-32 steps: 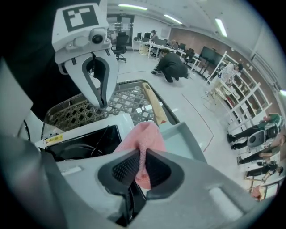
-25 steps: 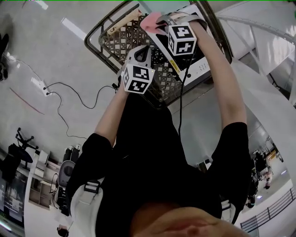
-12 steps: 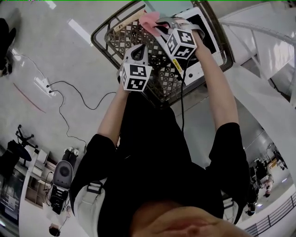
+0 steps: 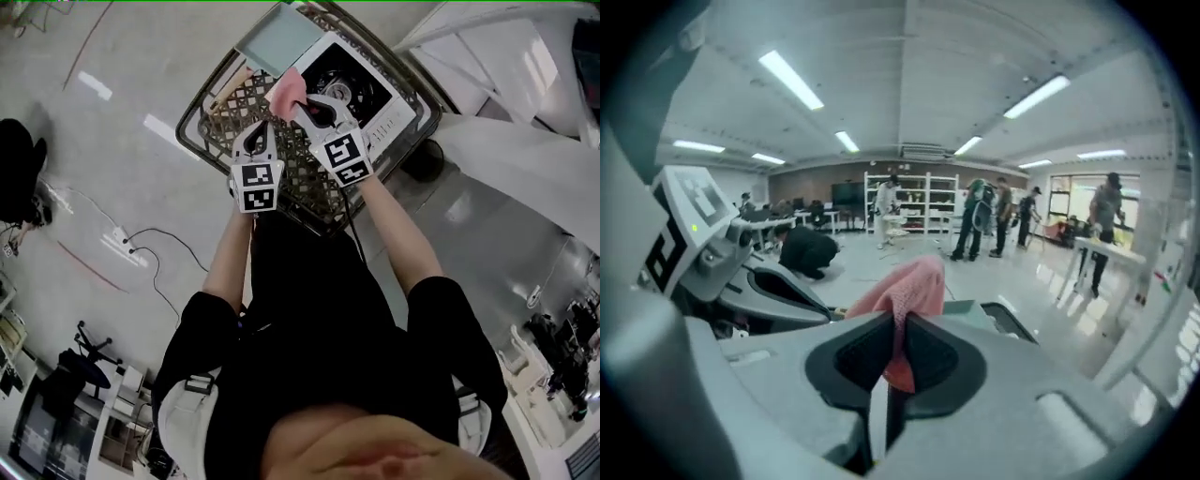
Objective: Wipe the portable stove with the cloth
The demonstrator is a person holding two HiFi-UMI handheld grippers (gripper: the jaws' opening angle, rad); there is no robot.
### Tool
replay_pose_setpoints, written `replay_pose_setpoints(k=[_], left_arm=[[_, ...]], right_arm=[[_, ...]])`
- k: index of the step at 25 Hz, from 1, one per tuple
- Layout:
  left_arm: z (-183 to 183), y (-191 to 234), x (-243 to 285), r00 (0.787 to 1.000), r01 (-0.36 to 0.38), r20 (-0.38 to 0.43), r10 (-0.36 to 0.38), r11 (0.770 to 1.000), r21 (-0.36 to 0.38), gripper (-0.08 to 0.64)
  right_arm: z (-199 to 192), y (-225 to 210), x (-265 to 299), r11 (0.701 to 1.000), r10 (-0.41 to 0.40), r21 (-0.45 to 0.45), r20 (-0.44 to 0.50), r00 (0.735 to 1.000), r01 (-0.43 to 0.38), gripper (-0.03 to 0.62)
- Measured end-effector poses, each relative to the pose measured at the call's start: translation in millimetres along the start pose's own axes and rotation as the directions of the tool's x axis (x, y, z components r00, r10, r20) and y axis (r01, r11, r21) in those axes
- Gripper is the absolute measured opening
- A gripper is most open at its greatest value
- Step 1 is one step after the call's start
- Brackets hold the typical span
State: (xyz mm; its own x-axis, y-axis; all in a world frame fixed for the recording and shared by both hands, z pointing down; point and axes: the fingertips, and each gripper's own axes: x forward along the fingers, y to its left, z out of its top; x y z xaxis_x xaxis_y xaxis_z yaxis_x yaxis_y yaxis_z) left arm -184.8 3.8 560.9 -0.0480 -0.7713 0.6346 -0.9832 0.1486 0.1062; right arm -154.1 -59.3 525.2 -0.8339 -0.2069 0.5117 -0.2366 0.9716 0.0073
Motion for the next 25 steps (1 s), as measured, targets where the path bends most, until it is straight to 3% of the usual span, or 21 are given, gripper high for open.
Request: replay_pose_setpoints(k=[4,9,17,25], left_arm=[[20,-33,-23,0.999,0.029,0.023,-0.030,0.998,0.047,0.000],[48,-74,-42,0.991,0.099,0.077,-0.108,0.989,0.112,0.000],[38,-139,-81,0.982,0.159,0.080,-0.171,0.977,0.143,0.000],[25,-196,-119,0.974,0.176,0.108,-0.201,0.963,0.202,0.000]], right_arm=[[1,-6,-62,0.979,-0.132,0.166,0.054,0.990,0.122,0.032],[-7,-15,-117,0.918,-0.302,0.294,0.079,0.950,0.267,0.032],[-38,3,-192,0.881,-0.371,0.358,0.114,0.922,0.310,0.032],[-61,11,-272,0.835,-0.472,0.383,0.130,0.872,0.395,0.032]])
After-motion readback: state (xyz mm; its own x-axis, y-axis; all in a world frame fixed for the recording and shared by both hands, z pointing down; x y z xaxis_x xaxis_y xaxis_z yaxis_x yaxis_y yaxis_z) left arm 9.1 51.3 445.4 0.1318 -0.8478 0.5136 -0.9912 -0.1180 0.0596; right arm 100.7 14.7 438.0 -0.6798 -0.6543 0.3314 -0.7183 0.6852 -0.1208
